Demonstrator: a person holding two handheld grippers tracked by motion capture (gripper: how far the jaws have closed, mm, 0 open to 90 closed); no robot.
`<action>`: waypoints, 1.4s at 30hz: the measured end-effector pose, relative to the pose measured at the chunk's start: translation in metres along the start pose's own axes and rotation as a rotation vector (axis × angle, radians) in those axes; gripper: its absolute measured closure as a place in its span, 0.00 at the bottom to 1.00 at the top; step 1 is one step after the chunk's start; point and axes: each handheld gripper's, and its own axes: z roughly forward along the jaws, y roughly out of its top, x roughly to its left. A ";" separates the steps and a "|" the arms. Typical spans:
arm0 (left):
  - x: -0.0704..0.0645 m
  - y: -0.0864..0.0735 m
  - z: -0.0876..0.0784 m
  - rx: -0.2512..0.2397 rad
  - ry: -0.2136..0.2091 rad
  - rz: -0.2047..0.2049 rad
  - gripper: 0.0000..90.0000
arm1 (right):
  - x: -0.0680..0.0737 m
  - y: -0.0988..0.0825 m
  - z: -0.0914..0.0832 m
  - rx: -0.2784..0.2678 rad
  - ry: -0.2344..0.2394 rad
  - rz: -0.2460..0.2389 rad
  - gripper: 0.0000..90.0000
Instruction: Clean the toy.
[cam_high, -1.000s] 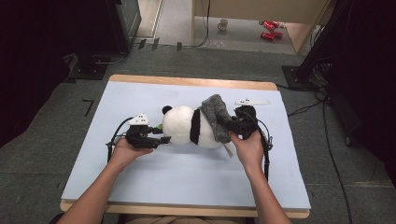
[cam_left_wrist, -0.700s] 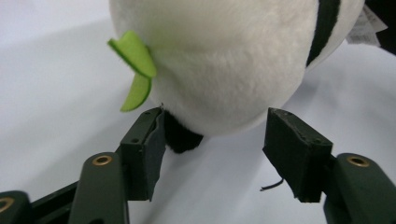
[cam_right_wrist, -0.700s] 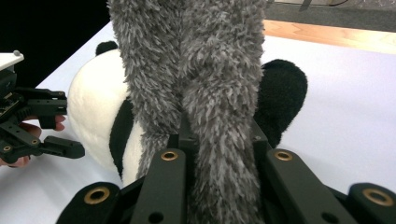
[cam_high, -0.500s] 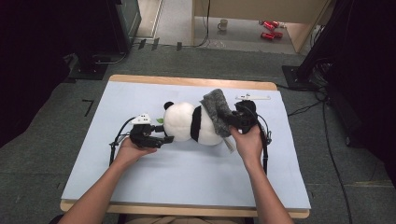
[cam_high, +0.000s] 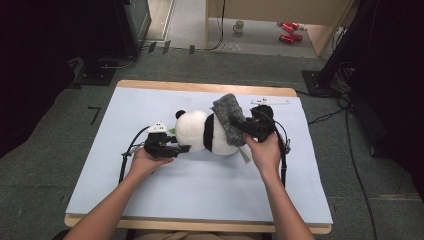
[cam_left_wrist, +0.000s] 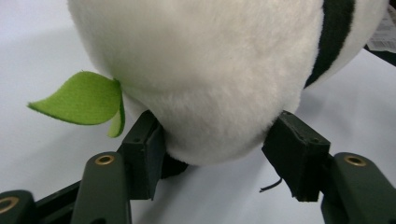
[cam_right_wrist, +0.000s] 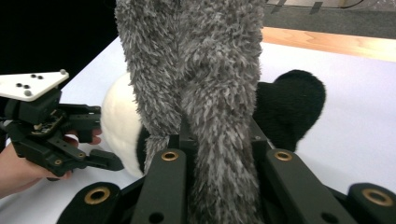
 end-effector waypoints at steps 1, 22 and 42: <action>-0.002 0.000 -0.001 0.001 0.006 0.003 0.48 | 0.005 0.001 0.000 0.000 0.004 -0.008 0.86; -0.011 -0.002 0.007 -0.027 0.044 -0.011 0.55 | 0.054 -0.026 0.054 0.155 0.005 -0.126 0.85; -0.006 0.002 0.007 -0.019 0.064 -0.017 0.67 | 0.011 -0.016 0.017 0.074 -0.044 -0.041 0.85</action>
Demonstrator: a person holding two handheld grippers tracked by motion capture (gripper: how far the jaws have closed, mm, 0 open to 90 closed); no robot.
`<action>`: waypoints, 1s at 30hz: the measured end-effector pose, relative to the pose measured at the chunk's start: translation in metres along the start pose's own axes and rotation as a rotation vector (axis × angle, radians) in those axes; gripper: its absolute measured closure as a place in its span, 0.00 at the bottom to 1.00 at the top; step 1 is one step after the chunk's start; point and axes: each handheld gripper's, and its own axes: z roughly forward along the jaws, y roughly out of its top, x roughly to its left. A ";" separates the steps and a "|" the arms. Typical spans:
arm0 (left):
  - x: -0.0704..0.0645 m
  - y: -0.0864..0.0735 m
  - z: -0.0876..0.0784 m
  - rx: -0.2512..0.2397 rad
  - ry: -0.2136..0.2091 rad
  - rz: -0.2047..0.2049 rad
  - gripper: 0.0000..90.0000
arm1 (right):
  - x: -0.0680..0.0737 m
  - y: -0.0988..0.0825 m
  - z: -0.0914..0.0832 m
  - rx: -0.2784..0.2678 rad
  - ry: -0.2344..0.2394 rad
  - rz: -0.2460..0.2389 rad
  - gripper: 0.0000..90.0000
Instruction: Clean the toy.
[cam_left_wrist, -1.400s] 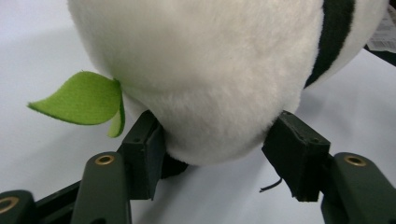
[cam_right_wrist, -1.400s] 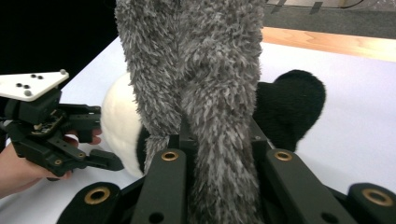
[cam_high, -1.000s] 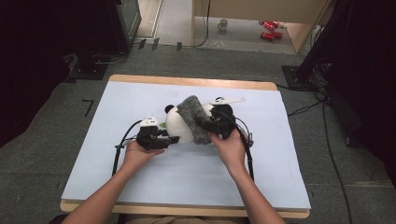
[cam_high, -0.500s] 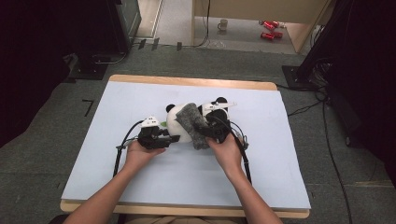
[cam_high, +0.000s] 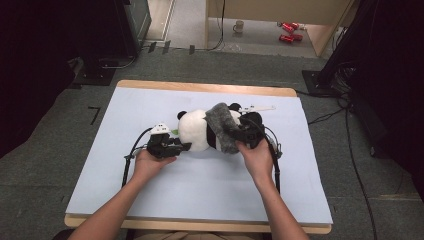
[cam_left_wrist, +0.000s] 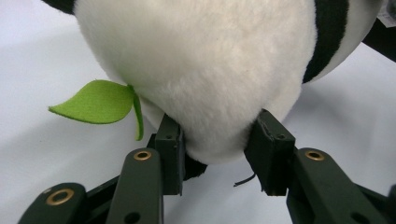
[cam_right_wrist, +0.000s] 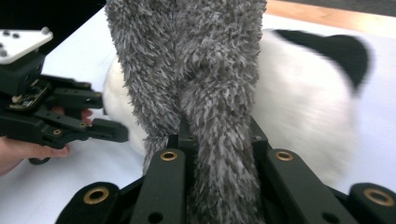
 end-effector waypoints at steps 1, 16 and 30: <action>0.000 0.001 0.000 0.003 0.000 0.001 0.68 | -0.003 0.000 -0.002 0.000 -0.003 0.009 0.85; 0.006 0.005 0.002 0.012 -0.002 -0.027 0.73 | -0.052 -0.012 -0.021 -0.011 -0.105 0.111 0.85; -0.001 0.001 0.001 0.005 0.019 0.006 0.75 | -0.009 0.014 -0.022 -0.067 0.002 0.048 0.86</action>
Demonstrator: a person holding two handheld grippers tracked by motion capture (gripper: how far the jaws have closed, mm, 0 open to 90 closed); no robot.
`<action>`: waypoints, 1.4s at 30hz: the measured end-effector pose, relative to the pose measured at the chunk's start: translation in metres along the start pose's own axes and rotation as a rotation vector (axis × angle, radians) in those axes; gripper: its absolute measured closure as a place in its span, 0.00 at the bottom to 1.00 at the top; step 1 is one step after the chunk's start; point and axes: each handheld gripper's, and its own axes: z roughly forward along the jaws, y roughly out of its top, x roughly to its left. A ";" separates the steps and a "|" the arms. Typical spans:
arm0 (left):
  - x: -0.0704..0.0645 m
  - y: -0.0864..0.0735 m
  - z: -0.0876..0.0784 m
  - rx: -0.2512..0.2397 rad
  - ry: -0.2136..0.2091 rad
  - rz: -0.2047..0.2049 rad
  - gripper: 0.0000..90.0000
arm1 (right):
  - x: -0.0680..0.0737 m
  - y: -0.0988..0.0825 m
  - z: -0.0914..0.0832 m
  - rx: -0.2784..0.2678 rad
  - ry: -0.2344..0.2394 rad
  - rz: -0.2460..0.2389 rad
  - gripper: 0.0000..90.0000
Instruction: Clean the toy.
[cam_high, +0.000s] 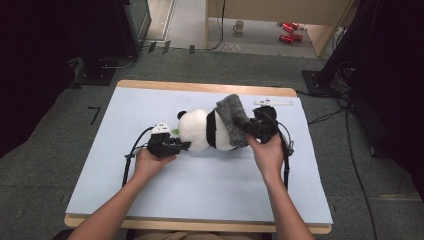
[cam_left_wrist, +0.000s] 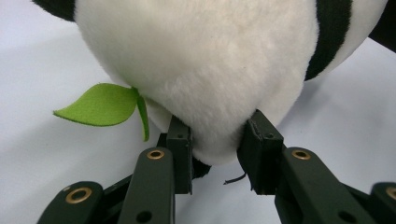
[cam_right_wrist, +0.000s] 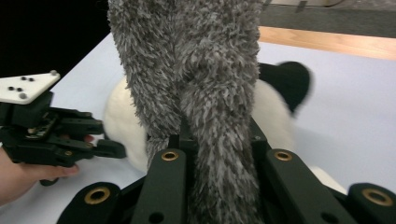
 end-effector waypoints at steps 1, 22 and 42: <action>0.000 0.000 0.000 0.000 0.002 -0.004 0.75 | 0.005 0.001 0.005 0.013 0.007 -0.006 0.86; 0.000 0.001 0.000 0.005 0.035 -0.016 0.75 | 0.075 0.010 0.105 0.158 0.029 -0.087 0.85; 0.002 0.001 0.000 0.000 0.015 -0.007 0.77 | 0.007 0.005 0.036 0.087 -0.024 -0.027 0.85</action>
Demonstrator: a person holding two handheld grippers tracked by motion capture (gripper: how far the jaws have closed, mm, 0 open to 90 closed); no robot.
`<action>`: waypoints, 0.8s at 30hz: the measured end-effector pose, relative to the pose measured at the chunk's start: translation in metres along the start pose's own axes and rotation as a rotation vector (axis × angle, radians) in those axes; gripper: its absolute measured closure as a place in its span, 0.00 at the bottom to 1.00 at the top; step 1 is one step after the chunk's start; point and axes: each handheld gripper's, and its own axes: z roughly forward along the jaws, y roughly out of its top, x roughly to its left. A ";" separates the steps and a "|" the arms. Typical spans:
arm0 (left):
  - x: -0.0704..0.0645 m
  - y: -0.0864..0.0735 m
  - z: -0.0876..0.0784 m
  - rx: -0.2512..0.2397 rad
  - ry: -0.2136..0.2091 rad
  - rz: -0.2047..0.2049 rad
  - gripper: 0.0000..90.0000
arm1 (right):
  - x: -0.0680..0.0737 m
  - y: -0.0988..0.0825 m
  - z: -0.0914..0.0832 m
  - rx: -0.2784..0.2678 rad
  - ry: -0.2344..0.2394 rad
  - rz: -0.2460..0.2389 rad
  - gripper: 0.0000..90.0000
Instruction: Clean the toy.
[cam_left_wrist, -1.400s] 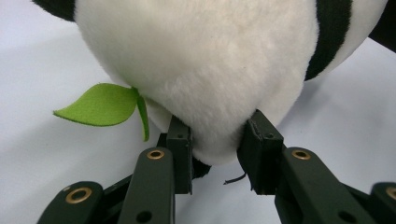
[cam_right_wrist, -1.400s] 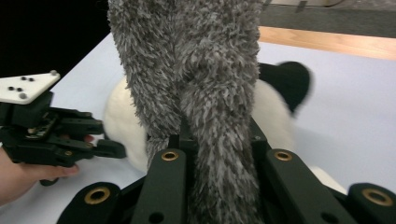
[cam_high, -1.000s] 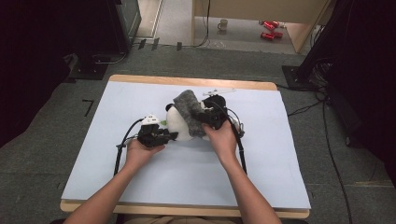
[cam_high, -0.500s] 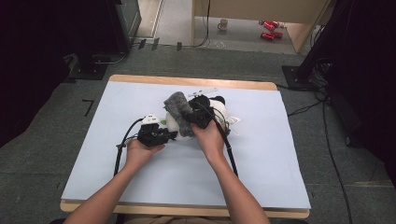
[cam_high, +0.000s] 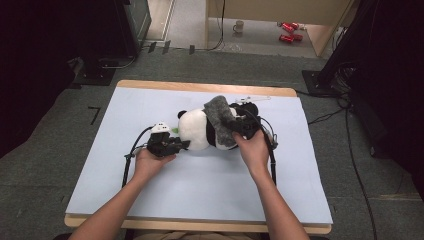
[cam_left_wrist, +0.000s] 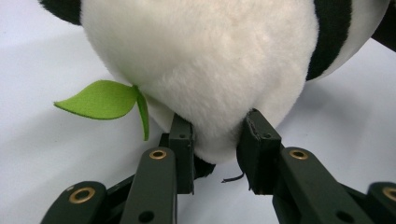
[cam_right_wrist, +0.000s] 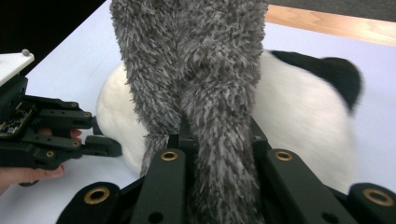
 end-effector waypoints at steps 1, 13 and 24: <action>0.000 0.000 0.000 0.001 -0.001 0.002 0.77 | -0.004 -0.003 -0.004 -0.004 0.003 0.012 0.85; 0.004 0.002 0.000 0.004 -0.013 0.004 0.77 | -0.041 -0.021 -0.028 -0.036 -0.046 0.064 0.85; 0.011 0.000 -0.003 -0.011 -0.042 0.039 0.57 | -0.054 -0.029 -0.022 -0.043 -0.035 0.086 0.85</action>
